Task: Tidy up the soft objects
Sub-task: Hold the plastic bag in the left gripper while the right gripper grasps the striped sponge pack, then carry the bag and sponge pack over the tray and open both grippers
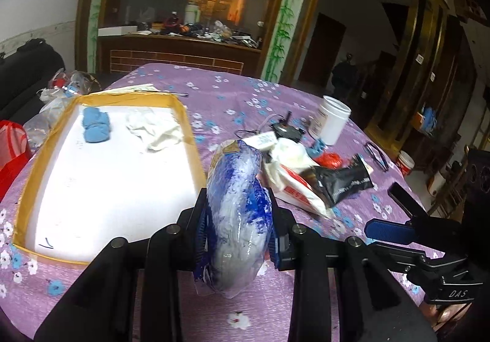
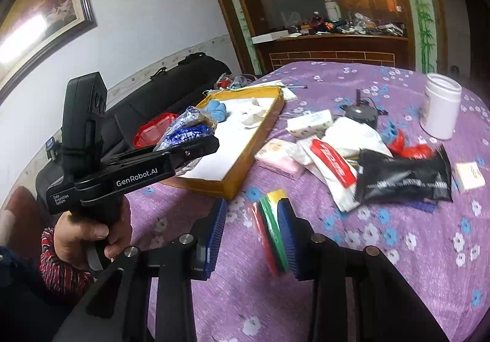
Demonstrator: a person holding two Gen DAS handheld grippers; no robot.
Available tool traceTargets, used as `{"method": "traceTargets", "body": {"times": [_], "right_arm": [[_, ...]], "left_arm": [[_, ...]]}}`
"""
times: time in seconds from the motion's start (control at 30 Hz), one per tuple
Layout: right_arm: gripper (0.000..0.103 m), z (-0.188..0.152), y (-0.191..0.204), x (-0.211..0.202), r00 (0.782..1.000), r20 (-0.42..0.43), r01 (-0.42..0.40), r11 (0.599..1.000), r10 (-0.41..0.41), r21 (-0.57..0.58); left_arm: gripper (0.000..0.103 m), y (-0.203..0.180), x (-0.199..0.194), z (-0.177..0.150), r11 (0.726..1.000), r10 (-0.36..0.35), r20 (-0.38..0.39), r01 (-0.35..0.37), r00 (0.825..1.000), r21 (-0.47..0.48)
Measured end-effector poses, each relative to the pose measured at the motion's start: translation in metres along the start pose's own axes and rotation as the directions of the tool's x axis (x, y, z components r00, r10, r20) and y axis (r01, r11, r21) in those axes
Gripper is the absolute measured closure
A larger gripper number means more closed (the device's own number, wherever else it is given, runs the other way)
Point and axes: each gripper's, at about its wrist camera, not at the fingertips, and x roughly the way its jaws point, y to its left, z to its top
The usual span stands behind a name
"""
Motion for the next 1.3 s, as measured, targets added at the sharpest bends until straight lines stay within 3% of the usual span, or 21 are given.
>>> {"method": "traceTargets", "body": {"times": [0.53, 0.63, 0.7, 0.73, 0.77, 0.8, 0.87, 1.03, 1.1, 1.17, 1.2, 1.3], "right_arm": [[0.072, 0.006, -0.005, 0.03, 0.998, -0.07, 0.013, 0.999, -0.01, 0.036], [0.068, 0.007, -0.003, 0.036, 0.993, -0.114, 0.011, 1.0, -0.011, 0.002], [0.051, 0.008, -0.001, 0.047, 0.986, -0.165, 0.022, 0.998, -0.032, -0.062], [0.031, 0.008, 0.0, 0.051, 0.984, -0.17, 0.032, 0.996, -0.047, -0.088], [0.016, 0.008, 0.0, 0.055, 0.982, -0.17, 0.056, 0.991, -0.076, -0.118], [0.015, 0.009, -0.001, 0.058, 0.981, -0.17, 0.072, 0.987, -0.097, -0.145], [0.016, 0.013, -0.006, 0.066, 0.978, -0.181, 0.077, 0.982, -0.108, -0.171], [0.019, 0.014, -0.019, 0.092, 0.962, -0.268, 0.001, 0.989, -0.041, -0.146], [0.028, 0.009, -0.019, 0.101, 0.952, -0.303, 0.006, 0.989, -0.051, -0.148], [0.053, 0.002, -0.018, 0.11, 0.939, -0.333, 0.031, 0.986, -0.085, -0.165], [0.059, 0.0, -0.018, 0.112, 0.938, -0.333, 0.041, 0.985, -0.095, -0.166], [0.064, -0.002, -0.017, 0.109, 0.937, -0.33, 0.066, 0.984, -0.119, -0.166]], "left_arm": [[0.073, 0.044, -0.011, 0.002, 0.996, 0.062, 0.022, -0.06, 0.998, -0.07], [0.073, 0.049, -0.011, 0.002, 0.995, 0.065, 0.018, -0.064, 0.998, -0.079], [0.073, 0.051, -0.01, 0.002, 0.994, 0.069, 0.016, -0.067, 0.998, -0.083], [0.073, 0.052, -0.011, 0.002, 0.994, 0.067, 0.015, -0.066, 0.998, -0.083], [0.073, 0.052, -0.011, 0.001, 0.994, 0.068, 0.016, -0.066, 0.998, -0.082], [0.073, 0.052, -0.011, 0.002, 0.994, 0.07, 0.017, -0.068, 0.997, -0.082], [0.073, 0.054, -0.011, 0.002, 0.994, 0.071, 0.015, -0.069, 0.997, -0.082], [0.073, 0.058, -0.011, 0.002, 0.993, 0.084, 0.011, -0.083, 0.996, -0.083], [0.073, 0.059, -0.012, 0.002, 0.992, 0.091, 0.012, -0.089, 0.996, -0.086], [0.073, 0.06, -0.012, 0.002, 0.992, 0.094, 0.013, -0.093, 0.995, -0.087], [0.073, 0.062, -0.012, 0.002, 0.991, 0.098, 0.014, -0.097, 0.995, -0.088], [0.073, 0.066, -0.01, 0.002, 0.99, 0.108, 0.007, -0.107, 0.994, -0.092]]}}
